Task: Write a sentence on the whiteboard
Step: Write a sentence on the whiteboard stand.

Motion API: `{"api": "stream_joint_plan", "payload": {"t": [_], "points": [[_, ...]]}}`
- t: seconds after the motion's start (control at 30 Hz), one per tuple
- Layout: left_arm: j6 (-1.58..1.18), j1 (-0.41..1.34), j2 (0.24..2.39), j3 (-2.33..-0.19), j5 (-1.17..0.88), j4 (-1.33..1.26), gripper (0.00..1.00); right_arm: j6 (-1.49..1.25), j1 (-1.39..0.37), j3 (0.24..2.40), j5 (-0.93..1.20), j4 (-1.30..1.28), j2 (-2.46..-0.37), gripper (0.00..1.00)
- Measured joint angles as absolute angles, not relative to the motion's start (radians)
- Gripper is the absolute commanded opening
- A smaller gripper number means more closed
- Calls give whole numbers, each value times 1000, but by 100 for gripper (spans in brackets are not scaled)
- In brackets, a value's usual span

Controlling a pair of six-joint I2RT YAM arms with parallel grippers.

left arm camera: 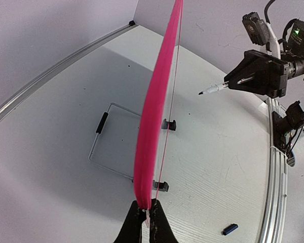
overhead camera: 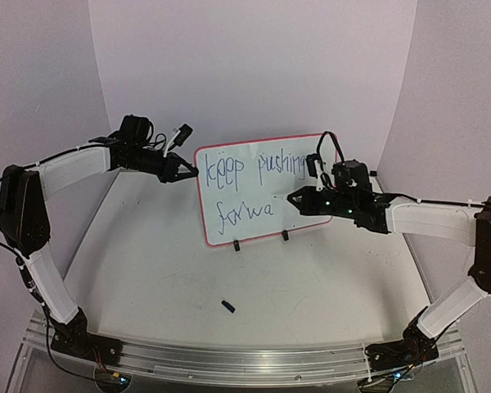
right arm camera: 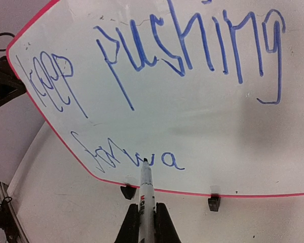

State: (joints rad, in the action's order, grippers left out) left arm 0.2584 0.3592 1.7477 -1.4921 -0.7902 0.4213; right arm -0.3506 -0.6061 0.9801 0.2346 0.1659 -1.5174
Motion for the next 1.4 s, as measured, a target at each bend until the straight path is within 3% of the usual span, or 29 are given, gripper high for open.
{"api": "stream_joint_plan", "payload": {"t": [0.3,1.4], "points": [[259,359,1748,-1492,-790,421,0,-317,-549,948,350,161,-1515,0],[261,359,1748,-1492,-790,421,0,-345,-541,1057,303,194,-1709,0]]}}
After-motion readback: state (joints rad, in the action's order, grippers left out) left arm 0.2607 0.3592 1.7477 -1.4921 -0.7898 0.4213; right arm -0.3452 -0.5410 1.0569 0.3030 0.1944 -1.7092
